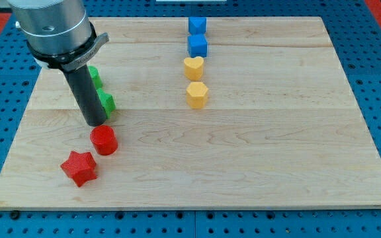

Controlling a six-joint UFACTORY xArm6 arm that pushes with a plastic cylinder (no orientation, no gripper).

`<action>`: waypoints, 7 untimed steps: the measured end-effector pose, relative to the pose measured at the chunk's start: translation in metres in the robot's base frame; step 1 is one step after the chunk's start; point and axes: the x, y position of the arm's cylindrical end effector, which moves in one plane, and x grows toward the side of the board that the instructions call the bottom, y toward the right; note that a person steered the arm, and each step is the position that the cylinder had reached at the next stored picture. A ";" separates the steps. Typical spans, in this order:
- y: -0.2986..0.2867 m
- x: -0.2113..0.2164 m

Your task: Slightly push the green circle to the left of the yellow heart

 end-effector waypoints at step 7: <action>0.065 0.041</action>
